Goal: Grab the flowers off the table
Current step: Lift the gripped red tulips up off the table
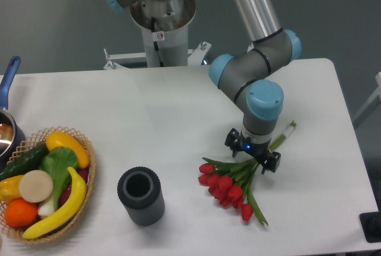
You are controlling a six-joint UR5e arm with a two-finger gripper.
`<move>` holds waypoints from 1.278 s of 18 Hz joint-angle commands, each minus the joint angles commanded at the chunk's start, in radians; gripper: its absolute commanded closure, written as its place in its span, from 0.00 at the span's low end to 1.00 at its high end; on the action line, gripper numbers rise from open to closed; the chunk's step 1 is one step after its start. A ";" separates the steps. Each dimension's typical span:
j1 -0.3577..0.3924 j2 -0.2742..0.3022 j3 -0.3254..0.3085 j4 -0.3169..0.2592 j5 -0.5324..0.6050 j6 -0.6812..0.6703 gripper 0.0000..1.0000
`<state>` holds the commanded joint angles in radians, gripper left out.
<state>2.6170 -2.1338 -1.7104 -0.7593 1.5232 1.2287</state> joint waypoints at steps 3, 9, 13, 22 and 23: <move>0.000 0.002 0.000 -0.002 -0.003 0.002 0.98; 0.006 0.044 0.000 -0.008 -0.018 -0.055 1.00; 0.034 0.110 0.029 -0.009 -0.006 -0.055 1.00; 0.080 0.123 0.210 -0.190 -0.022 -0.072 1.00; 0.080 0.117 0.237 -0.233 -0.020 -0.071 1.00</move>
<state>2.6967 -2.0171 -1.4729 -0.9921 1.5033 1.1581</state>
